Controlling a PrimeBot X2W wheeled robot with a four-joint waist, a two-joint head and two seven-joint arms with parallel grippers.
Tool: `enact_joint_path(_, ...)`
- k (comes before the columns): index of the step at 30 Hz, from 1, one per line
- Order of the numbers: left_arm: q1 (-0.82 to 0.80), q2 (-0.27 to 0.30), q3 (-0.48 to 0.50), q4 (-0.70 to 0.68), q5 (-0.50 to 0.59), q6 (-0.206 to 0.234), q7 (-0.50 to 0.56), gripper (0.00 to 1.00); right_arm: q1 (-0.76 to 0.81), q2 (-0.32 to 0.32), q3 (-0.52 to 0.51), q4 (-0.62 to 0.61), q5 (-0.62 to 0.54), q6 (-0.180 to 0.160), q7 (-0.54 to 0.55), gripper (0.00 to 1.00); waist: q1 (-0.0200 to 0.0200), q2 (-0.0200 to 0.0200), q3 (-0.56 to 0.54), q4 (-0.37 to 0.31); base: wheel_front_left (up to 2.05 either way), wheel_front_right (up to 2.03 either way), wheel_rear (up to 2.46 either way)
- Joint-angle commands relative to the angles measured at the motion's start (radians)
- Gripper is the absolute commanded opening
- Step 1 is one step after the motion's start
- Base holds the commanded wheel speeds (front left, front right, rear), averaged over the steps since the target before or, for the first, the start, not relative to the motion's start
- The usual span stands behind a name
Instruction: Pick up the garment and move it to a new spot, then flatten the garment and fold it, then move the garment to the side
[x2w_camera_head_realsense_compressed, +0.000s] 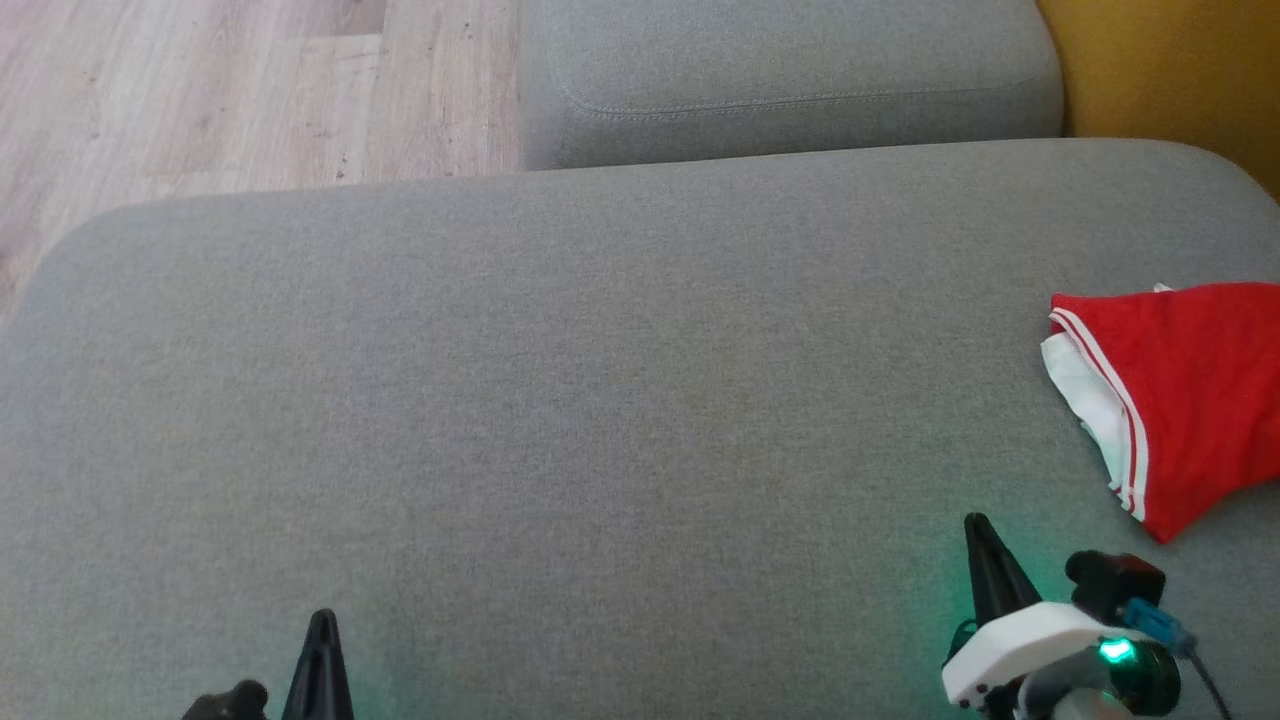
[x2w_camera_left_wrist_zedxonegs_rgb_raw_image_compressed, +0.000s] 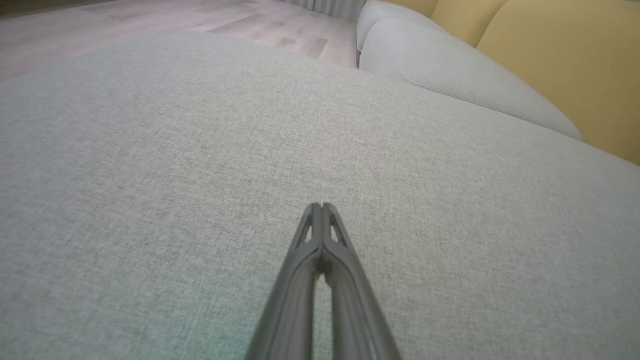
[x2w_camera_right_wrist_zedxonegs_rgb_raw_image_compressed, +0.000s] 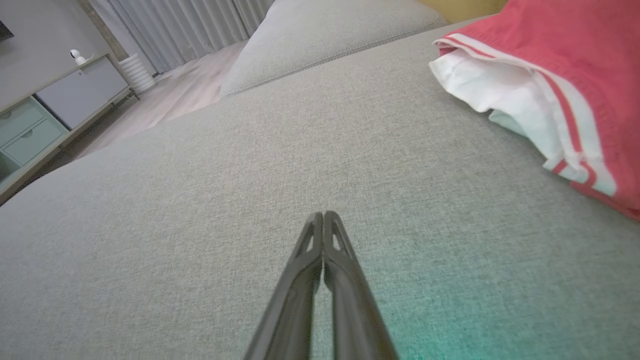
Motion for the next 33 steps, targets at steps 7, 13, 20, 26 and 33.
enact_joint_path(7,-0.044,0.002,0.020,-0.050,-0.099,-0.011,0.022,0.00,-0.042,-0.002,-0.017,-0.061,0.104,0.000,0.024,0.00,0.0000,0.0000,0.001,0.001,0.00,0.00,0.00)
enact_joint_path(13,-0.052,0.002,0.027,-0.061,-0.165,-0.014,0.040,0.00,-0.040,-0.002,-0.026,-0.081,0.172,0.000,0.041,0.00,0.0000,0.0000,0.002,0.001,0.00,0.00,0.00)
enact_joint_path(20,-0.059,0.003,0.034,-0.073,-0.231,-0.018,0.057,0.00,-0.039,-0.003,-0.035,-0.102,0.240,0.000,0.058,0.00,0.0000,0.0000,0.003,0.001,0.00,0.00,0.00)
enact_joint_path(26,-0.066,0.003,0.041,-0.084,-0.298,-0.022,0.075,0.00,-0.037,-0.003,-0.045,-0.121,0.308,0.000,0.076,0.00,0.0000,0.0000,0.004,0.002,0.00,0.00,0.00)
enact_joint_path(33,-0.075,0.003,0.049,-0.098,-0.375,-0.026,0.096,0.00,-0.035,-0.003,-0.056,-0.145,0.388,0.000,0.096,0.00,0.0000,0.0000,0.004,0.002,0.00,0.00,0.00)
